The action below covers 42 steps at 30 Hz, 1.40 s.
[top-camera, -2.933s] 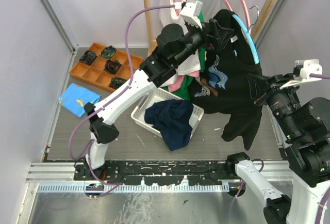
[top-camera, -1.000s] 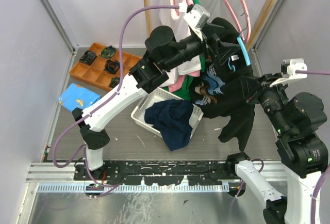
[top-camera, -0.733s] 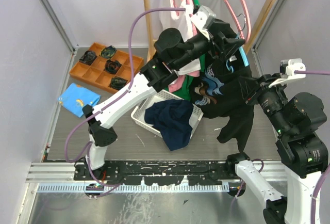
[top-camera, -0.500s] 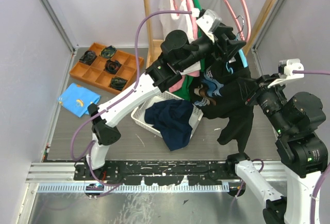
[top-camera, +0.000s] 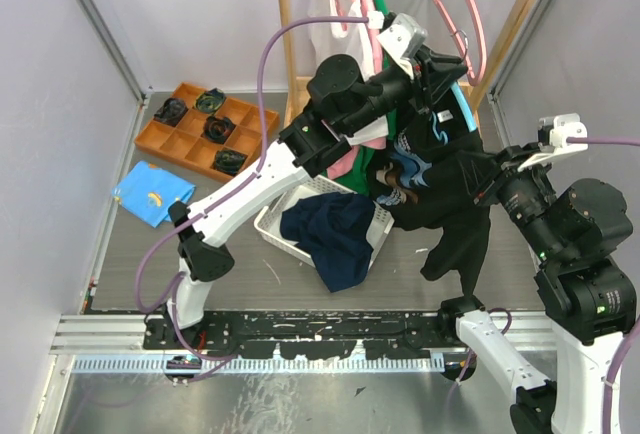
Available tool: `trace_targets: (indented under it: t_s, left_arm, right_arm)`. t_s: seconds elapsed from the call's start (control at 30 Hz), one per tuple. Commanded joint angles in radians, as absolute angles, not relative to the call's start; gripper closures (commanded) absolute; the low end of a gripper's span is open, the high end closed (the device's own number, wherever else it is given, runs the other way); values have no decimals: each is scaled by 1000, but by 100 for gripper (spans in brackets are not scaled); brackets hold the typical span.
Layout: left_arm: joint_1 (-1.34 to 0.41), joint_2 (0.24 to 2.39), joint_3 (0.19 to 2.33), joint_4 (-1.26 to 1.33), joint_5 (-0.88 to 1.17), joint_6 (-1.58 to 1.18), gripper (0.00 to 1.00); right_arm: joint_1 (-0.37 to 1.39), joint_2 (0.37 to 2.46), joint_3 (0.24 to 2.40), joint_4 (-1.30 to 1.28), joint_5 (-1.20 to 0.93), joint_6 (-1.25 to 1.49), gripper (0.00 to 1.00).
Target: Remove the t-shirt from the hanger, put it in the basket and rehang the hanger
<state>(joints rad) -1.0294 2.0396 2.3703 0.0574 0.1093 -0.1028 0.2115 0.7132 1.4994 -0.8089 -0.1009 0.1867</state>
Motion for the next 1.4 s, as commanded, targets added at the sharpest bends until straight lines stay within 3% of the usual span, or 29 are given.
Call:
trace_targets:
  t_s: [0.0, 0.1, 0.17, 0.3, 0.37, 0.5, 0.97, 1.37]
  left_arm:
    - [-1031, 2050, 2416, 67, 125, -111, 83]
    - [-1031, 2045, 2421, 71, 118, -128, 100]
    - [-1031, 2042, 2428, 66, 104, -139, 100]
    - [-1031, 2028, 2440, 46, 51, -136, 100]
    - [-1031, 2022, 2456, 30, 2, -123, 100]
    - [-1028, 2032, 2531, -30, -60, -101, 100]
    - [-996, 2004, 2563, -75, -105, -73, 100]
    - [-964, 1984, 2562, -77, -137, -71, 100]
  right_arm:
    - [209, 710, 1550, -680, -131, 181, 99]
    - [208, 715, 1556, -687, -129, 179, 99]
    - [208, 716, 1559, -693, -119, 183, 97]
    - [209, 716, 1560, -717, -108, 196, 74]
    - [208, 716, 1557, -743, -109, 199, 58]
    - [209, 702, 1544, -772, -129, 219, 42]
    - [209, 598, 1484, -865, -157, 277, 40]
    - [209, 505, 1375, -921, -158, 320, 47]
